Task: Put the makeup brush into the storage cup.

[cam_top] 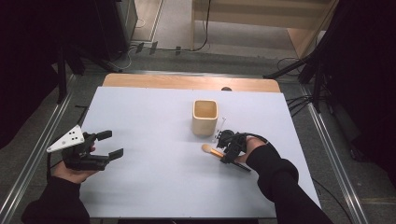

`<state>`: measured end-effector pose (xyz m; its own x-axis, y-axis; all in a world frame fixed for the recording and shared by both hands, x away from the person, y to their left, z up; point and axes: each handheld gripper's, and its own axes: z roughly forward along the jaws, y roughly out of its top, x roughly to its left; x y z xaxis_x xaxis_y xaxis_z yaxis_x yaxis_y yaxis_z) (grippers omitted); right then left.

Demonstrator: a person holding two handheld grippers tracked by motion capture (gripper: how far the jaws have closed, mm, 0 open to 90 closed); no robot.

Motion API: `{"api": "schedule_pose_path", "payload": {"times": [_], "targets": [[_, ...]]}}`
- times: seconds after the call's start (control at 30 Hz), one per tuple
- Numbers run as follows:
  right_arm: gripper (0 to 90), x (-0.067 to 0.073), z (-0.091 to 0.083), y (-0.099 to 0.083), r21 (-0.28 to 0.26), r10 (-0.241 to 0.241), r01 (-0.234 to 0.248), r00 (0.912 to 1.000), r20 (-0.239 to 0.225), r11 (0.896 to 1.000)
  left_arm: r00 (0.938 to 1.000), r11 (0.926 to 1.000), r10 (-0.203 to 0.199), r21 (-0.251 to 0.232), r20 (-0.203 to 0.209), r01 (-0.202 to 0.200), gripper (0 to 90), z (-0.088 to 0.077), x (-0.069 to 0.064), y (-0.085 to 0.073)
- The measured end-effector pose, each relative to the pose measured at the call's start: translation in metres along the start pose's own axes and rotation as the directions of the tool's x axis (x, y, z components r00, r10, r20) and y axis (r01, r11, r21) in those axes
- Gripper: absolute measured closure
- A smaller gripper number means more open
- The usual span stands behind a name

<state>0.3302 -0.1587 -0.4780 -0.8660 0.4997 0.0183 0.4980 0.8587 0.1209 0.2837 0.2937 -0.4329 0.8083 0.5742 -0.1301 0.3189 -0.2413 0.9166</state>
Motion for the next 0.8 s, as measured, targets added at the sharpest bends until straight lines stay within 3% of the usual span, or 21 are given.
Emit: {"api": "schedule_pose_path", "payload": {"times": [0.33,0.53,0.8], "targets": [[78.4,0.0051,-0.0007,0.0006,0.036,-0.005,0.005,1.0,0.007,0.999,1.0,1.0,0.001,0.004,0.004,-0.001,14.7,0.0007,-0.0003,0.0002],[79.3,0.0032,-0.0007,0.0029,0.053,0.009,-0.009,0.9999,-0.009,0.999,1.0,1.0,0.0,0.005,0.005,0.0,14.7,0.0006,-0.0003,0.0],[79.5,-0.0034,-0.0019,-0.0019,0.022,0.038,-0.037,0.9983,-0.043,0.999,1.0,1.0,-0.001,0.007,0.007,0.001,14.7,0.0014,-0.0001,-0.0001]]}}
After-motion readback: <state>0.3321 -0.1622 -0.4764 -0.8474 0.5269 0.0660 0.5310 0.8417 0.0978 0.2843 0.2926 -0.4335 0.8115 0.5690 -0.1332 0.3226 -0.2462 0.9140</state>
